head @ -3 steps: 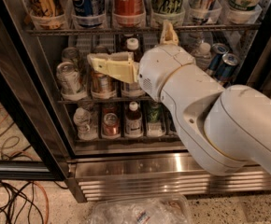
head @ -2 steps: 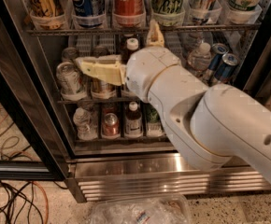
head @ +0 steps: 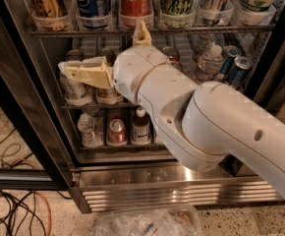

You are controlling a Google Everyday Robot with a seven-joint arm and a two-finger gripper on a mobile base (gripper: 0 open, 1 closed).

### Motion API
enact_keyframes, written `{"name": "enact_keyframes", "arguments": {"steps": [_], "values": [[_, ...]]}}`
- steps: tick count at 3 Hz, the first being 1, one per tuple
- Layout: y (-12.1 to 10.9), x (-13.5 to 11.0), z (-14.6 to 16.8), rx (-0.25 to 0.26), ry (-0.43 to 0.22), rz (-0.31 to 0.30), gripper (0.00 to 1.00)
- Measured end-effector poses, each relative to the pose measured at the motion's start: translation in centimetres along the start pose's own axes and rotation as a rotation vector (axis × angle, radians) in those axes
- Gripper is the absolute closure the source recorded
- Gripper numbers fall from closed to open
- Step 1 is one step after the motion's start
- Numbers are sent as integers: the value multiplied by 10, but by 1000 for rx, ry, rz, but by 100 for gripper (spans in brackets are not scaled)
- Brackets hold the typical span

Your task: Pick orange can from top shelf of fridge

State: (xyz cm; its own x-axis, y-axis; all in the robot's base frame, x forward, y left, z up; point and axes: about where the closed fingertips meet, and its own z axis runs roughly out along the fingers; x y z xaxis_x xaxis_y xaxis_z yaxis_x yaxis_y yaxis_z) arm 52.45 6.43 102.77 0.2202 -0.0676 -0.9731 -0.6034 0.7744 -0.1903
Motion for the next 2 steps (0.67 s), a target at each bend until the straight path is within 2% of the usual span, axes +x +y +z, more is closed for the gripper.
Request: {"name": "enact_keyframes", "arguments": {"steps": [1, 2], "values": [[14, -9, 27, -25, -10, 20, 0], [14, -9, 27, -25, -10, 20, 0]]}}
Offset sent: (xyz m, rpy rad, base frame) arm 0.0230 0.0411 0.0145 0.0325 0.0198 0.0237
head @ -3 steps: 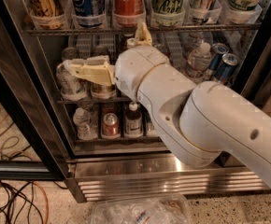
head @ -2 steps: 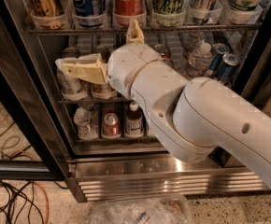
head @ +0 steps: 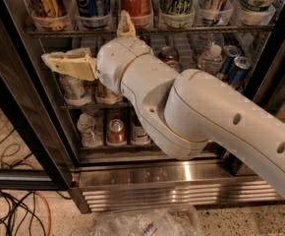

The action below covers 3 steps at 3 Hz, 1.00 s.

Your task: Pick orange can from top shelf of fridge

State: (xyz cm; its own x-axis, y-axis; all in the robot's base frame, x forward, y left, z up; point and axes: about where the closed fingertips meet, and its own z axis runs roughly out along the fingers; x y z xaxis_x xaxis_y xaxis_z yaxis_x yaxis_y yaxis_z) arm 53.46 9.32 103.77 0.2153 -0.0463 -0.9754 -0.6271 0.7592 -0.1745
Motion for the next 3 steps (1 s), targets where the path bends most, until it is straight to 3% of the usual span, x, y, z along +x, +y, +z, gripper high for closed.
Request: {"name": "enact_keyframes", "arguments": {"steps": [3], "values": [[35, -12, 35, -53, -70, -16, 0]]}}
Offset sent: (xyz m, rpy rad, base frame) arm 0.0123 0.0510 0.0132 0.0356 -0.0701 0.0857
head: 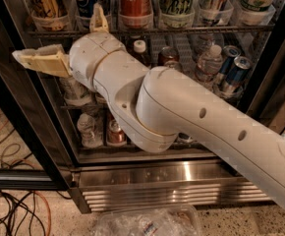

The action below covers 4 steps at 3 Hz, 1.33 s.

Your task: Pick orange can from top shelf of fridge

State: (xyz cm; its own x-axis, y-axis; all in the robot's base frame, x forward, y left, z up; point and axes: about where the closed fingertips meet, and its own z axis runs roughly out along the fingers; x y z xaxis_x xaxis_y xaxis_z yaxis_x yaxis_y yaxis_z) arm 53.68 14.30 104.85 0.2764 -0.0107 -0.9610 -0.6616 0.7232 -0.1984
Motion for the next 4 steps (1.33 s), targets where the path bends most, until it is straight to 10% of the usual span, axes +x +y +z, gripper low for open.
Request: {"name": "enact_keyframes", "arguments": {"steps": [2, 4], "values": [[0, 0, 0, 0, 0, 0, 4], [0, 0, 0, 0, 0, 0, 43]]}}
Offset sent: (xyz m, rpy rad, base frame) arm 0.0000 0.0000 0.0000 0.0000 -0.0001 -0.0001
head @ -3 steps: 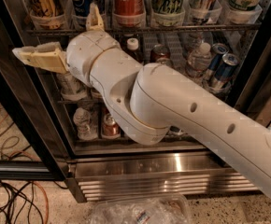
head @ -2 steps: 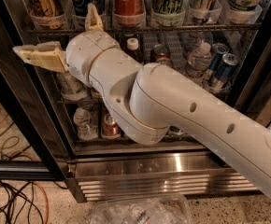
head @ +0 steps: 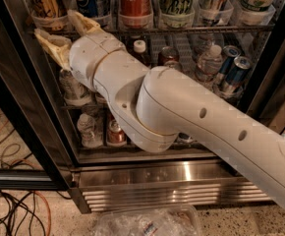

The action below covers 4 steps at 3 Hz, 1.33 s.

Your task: Pick orange can from top shelf of fridge

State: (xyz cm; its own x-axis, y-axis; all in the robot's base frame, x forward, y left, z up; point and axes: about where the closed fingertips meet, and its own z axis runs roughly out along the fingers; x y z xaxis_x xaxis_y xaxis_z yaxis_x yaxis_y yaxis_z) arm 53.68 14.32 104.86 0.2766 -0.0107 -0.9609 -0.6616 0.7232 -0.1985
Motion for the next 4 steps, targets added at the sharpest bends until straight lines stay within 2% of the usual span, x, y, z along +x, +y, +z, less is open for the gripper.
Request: {"name": "enact_keyframes", "arguments": {"steps": [2, 3, 4], "values": [[0, 0, 0, 0, 0, 0, 28], [1, 1, 4, -5, 4, -3, 33], [-3, 2, 10, -5, 4, -9, 31]]}}
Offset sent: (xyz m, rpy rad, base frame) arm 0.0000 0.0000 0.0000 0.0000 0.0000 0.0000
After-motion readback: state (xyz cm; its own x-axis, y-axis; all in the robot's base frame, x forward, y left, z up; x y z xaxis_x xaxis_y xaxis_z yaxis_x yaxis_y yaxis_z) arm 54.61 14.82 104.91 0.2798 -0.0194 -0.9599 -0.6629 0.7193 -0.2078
